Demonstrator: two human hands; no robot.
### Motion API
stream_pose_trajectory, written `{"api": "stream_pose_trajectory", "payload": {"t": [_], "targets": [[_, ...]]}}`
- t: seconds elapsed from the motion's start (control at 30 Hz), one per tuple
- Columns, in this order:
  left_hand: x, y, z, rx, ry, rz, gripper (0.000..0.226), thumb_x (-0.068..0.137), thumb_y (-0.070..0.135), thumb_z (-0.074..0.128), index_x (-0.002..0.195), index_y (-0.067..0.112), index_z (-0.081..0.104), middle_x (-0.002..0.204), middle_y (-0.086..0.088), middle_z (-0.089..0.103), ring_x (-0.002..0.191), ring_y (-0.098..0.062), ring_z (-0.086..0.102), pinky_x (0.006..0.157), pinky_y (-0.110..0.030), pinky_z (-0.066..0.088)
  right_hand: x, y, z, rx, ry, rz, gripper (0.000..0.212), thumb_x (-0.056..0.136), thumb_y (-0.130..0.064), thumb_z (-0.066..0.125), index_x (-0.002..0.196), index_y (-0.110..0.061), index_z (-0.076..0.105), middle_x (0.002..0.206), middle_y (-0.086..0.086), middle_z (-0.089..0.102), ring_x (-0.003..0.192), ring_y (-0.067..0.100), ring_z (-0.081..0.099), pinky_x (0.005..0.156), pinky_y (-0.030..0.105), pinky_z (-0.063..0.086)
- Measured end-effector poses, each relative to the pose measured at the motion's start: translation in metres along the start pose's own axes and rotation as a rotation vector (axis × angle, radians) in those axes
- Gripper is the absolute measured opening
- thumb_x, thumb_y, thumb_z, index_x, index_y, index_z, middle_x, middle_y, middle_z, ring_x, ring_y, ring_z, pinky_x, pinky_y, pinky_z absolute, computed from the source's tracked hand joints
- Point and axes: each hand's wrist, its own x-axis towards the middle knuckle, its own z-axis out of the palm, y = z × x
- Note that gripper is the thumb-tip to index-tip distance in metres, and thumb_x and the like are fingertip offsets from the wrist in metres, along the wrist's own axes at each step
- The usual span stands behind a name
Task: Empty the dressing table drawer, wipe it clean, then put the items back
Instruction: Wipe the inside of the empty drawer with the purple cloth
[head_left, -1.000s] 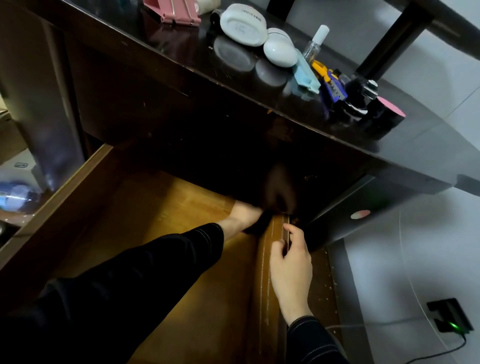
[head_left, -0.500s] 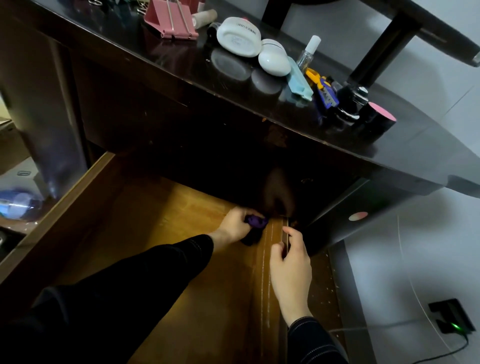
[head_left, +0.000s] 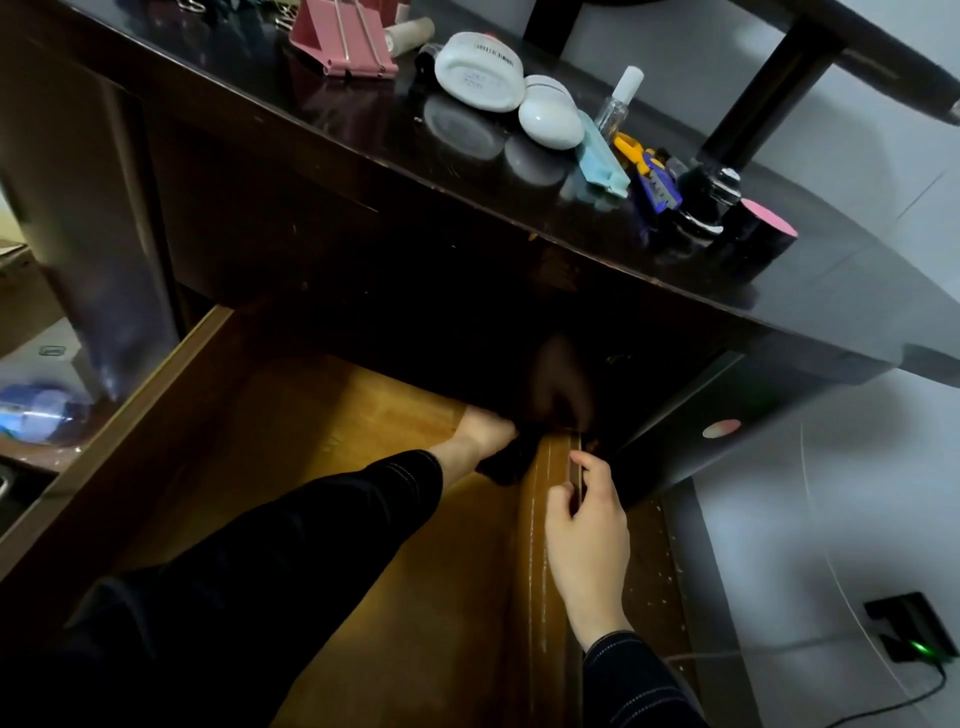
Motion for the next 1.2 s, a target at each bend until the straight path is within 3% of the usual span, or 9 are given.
{"api": "stream_pose_trajectory", "payload": {"t": [0.13,0.3,0.43,0.57,0.73,0.93,1.0,1.1,1.2], "targets": [[-0.007,0.009,0.012,-0.236,0.040,0.016,0.028,0.085,-0.004,0.065,0.074,0.020,0.057,0.074,0.006,0.059,0.069,-0.010,0.056,0.052,-0.014,0.045,0.001,0.000,0.002,-0.014,0.016,0.001,0.037,0.101,-0.022,0.051,0.137,-0.028,0.050,0.117,-0.015,0.053,0.079,-0.013,0.052,0.062,0.010,0.041],[-0.011,-0.009,0.001,-0.119,-0.096,0.053,0.029,0.089,-0.010,0.056,0.101,0.011,0.072,0.098,-0.005,0.070,0.089,-0.018,0.065,0.074,-0.023,0.056,0.000,0.000,0.000,-0.013,0.001,-0.001,0.037,0.101,-0.022,0.050,0.137,-0.028,0.048,0.119,-0.007,0.060,0.077,-0.002,0.058,0.059,0.013,0.045],[-0.010,0.007,0.003,-0.174,0.052,0.000,0.017,0.091,-0.001,0.059,0.082,0.014,0.058,0.087,-0.008,0.064,0.080,-0.020,0.060,0.068,-0.029,0.050,-0.001,0.000,0.000,-0.003,0.002,-0.002,0.037,0.101,-0.023,0.051,0.138,-0.028,0.048,0.121,-0.012,0.056,0.077,-0.008,0.053,0.061,0.011,0.042],[-0.014,0.017,0.013,-0.235,0.032,0.085,0.028,0.091,0.000,0.061,0.073,0.021,0.055,0.075,0.005,0.058,0.068,-0.006,0.054,0.053,-0.012,0.045,-0.001,-0.001,0.000,0.006,0.004,0.005,0.037,0.101,-0.023,0.051,0.137,-0.028,0.049,0.121,-0.006,0.061,0.081,-0.007,0.053,0.068,0.019,0.047],[-0.021,-0.009,0.007,-0.176,-0.050,0.069,0.031,0.088,-0.013,0.057,0.109,0.006,0.070,0.106,-0.010,0.070,0.093,-0.017,0.063,0.083,-0.025,0.053,-0.001,-0.002,0.000,-0.017,-0.003,0.010,0.037,0.101,-0.022,0.052,0.137,-0.028,0.049,0.121,-0.007,0.060,0.079,-0.010,0.051,0.061,0.008,0.039],[-0.013,0.019,0.012,-0.244,0.036,0.019,0.029,0.087,-0.005,0.061,0.070,0.017,0.054,0.072,0.001,0.057,0.081,-0.020,0.056,0.069,-0.031,0.048,0.000,-0.001,-0.001,0.009,-0.019,0.015,0.038,0.101,-0.023,0.051,0.139,-0.029,0.048,0.122,-0.005,0.061,0.084,0.000,0.059,0.069,0.023,0.055],[-0.016,0.016,0.015,-0.282,0.033,0.009,0.031,0.085,-0.009,0.063,0.071,0.019,0.056,0.074,0.002,0.058,0.082,-0.019,0.057,0.072,-0.034,0.052,0.000,-0.001,-0.001,-0.001,-0.006,0.015,0.038,0.101,-0.023,0.051,0.138,-0.029,0.048,0.123,-0.007,0.060,0.082,-0.006,0.055,0.066,0.016,0.048],[-0.023,-0.006,0.011,-0.283,-0.017,0.025,0.028,0.084,-0.015,0.060,0.091,0.009,0.073,0.091,0.000,0.070,0.083,-0.013,0.063,0.070,-0.016,0.053,0.000,0.000,0.001,-0.009,-0.009,0.013,0.038,0.101,-0.023,0.052,0.138,-0.029,0.048,0.126,-0.006,0.060,0.081,-0.011,0.051,0.065,0.011,0.042],[-0.022,-0.007,0.006,-0.260,-0.015,0.017,0.027,0.086,-0.012,0.060,0.090,0.012,0.071,0.088,-0.001,0.070,0.083,-0.017,0.065,0.071,-0.023,0.054,0.000,0.000,0.001,-0.006,-0.007,0.010,0.038,0.101,-0.023,0.052,0.138,-0.029,0.048,0.127,-0.006,0.060,0.080,-0.012,0.051,0.063,0.009,0.040]]}}
